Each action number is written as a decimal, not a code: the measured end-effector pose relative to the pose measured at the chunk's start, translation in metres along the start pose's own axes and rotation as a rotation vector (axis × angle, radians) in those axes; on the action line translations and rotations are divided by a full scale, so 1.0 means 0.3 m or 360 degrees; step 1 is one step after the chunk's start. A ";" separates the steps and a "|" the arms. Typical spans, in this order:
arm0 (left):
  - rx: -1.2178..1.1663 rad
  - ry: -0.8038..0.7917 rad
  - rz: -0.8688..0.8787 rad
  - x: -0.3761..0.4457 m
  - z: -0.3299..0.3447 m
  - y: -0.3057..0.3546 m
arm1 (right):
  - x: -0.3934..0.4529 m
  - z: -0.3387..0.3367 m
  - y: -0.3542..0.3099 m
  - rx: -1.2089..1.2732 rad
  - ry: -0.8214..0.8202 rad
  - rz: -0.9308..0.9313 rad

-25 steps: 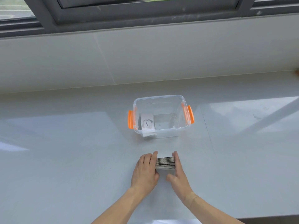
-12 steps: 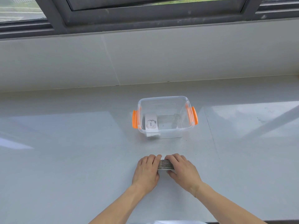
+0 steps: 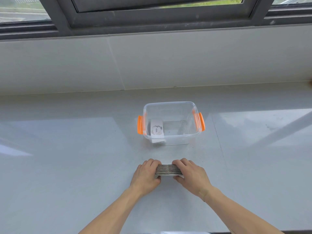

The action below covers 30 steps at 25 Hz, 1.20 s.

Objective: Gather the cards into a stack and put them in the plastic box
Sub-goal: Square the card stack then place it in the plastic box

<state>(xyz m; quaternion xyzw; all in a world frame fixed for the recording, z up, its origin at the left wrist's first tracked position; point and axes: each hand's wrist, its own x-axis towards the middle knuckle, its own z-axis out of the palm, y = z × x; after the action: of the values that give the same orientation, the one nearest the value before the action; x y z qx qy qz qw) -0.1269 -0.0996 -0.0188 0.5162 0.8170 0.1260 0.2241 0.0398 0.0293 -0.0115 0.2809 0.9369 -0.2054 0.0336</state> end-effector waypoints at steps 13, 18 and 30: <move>0.0006 0.0030 -0.0008 -0.005 0.026 -0.009 | -0.007 -0.007 0.011 -0.0064 -0.0079 0.0014; 0.0200 -0.0075 0.0088 -0.014 0.044 -0.014 | -0.021 0.008 0.022 -0.0189 -0.0148 -0.0025; 0.0168 -0.0098 0.0076 0.002 0.036 -0.010 | -0.038 -0.003 0.024 -0.0073 -0.0038 -0.0203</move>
<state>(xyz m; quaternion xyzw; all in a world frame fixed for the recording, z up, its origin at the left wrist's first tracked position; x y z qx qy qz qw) -0.1242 -0.1008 -0.0297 0.5502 0.8027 0.0723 0.2185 0.0532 0.0294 -0.0113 0.2173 0.9569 -0.1889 0.0380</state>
